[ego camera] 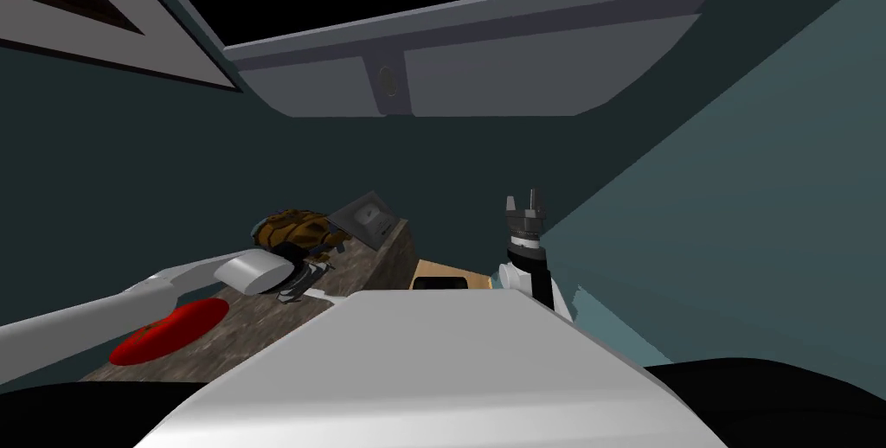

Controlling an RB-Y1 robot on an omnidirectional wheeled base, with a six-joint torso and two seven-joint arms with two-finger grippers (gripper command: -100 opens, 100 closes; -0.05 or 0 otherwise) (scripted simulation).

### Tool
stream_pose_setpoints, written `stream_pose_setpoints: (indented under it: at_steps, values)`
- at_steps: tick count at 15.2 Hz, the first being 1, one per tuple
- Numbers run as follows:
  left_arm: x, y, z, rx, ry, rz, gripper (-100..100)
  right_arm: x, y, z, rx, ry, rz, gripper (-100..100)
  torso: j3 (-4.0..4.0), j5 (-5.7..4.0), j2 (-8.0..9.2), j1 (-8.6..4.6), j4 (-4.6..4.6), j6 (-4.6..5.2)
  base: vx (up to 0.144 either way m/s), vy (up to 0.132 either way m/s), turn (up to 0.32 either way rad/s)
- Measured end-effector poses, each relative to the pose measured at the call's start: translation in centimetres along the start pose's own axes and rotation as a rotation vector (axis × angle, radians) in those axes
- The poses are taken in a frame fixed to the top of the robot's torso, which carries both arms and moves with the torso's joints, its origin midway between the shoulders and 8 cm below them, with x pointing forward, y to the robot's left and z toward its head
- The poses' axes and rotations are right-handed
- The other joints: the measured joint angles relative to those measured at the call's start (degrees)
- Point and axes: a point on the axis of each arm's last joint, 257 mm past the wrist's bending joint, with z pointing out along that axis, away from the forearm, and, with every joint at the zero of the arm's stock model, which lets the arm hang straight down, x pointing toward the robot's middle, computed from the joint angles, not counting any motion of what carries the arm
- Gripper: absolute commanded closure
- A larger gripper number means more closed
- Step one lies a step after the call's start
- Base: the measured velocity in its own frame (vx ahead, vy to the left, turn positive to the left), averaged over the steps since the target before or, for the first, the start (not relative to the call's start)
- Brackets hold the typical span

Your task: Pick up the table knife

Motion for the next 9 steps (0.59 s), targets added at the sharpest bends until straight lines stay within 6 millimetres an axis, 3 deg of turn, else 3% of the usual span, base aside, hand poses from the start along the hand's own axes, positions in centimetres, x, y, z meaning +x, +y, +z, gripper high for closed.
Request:
stream_pose_setpoints:
  at_steps: [2,4,9]
  values:
    - [-0.1,-0.5,0.0,0.026,-0.001,-0.007,-100,0.0,0.0,0.0,0.0,0.0,0.0,0,0.0,-0.02,0.0,-0.09,0.0,0.02,0.001,0.01,-0.139]
    - [1.8,1.0,0.4,-0.001,0.042,-0.023,-100,0.0,0.0,0.0,0.0,0.0,0.0,0,-0.04,0.18,-0.05,0.03,-0.02,0.17,-0.004,0.061,-0.291]
    - [3.5,2.9,-0.2,-0.014,0.075,-0.065,-100,0.0,0.0,0.0,0.0,0.0,0.0,0,-0.09,0.23,-0.14,-0.13,-0.04,0.13,0.001,0.003,0.006]
